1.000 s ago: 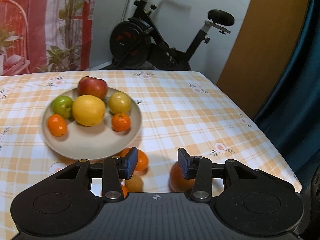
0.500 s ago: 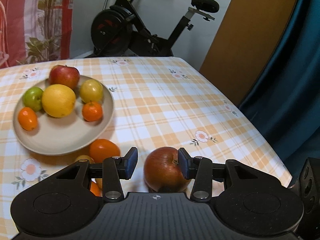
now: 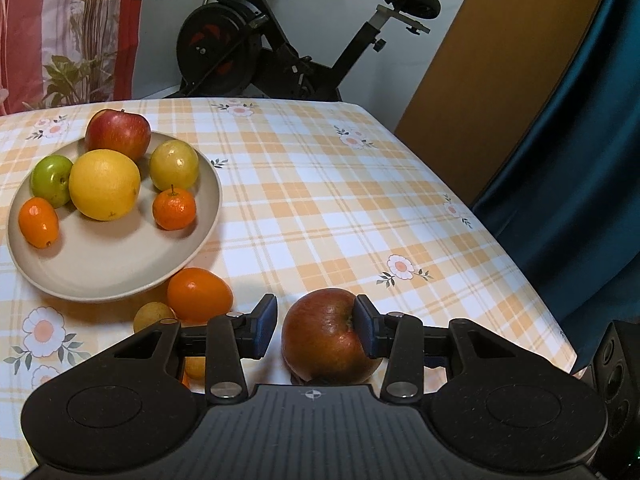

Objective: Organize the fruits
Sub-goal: 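Close the left tool on the large red apple while the right tool clamps it too, then lift the red apple with both tools and carry it over the plate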

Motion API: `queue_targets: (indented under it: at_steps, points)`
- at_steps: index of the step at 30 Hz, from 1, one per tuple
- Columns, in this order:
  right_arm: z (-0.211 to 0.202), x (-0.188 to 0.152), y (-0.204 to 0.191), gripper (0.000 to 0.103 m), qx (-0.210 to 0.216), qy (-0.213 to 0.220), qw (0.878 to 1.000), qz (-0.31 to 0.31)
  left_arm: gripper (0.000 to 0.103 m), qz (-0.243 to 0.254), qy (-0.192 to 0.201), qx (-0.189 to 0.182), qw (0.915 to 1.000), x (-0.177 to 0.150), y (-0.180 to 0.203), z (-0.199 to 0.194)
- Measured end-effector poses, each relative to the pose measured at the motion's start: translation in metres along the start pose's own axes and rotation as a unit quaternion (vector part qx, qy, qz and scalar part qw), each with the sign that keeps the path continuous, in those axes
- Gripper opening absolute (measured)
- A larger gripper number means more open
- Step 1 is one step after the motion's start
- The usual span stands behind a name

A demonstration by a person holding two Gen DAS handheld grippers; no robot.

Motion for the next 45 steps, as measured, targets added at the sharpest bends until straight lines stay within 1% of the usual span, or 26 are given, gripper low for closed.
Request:
queue_targets:
  at_steps: [9,20,31,38,45]
  points:
    - [0.004,-0.001,-0.005,0.060,0.005,-0.004,1.000,-0.014,0.040,0.002,-0.001,-0.011,0.9999,0.000,0.000,0.001]
    - [0.006,-0.001,-0.003,0.056,0.005,0.000,1.000,-0.010,0.039,-0.002,0.003,-0.019,0.9998,-0.003,-0.003,-0.002]
    - [0.005,0.000,-0.003,0.055,0.007,-0.001,1.000,-0.009,0.039,0.002,0.006,-0.020,0.9998,-0.005,-0.002,-0.004]
    - [-0.001,0.012,-0.004,0.055,0.020,0.004,1.000,0.000,0.039,0.003,0.027,-0.028,0.9992,-0.001,-0.001,-0.017]
    - [0.001,0.043,-0.020,0.055,0.041,0.005,0.999,-0.025,0.038,-0.015,0.064,-0.026,0.9975,0.015,-0.016,-0.040]
Point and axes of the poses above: each gripper's, at about its wrist camera, not at the fingertips, and z roughly the way its jaws point, y to its right, x to its top, the point moved 1 cm from there along z, roughly the way its jaws point, and after that the axes turned 14 degrees about -x, right-handed, at the moved point
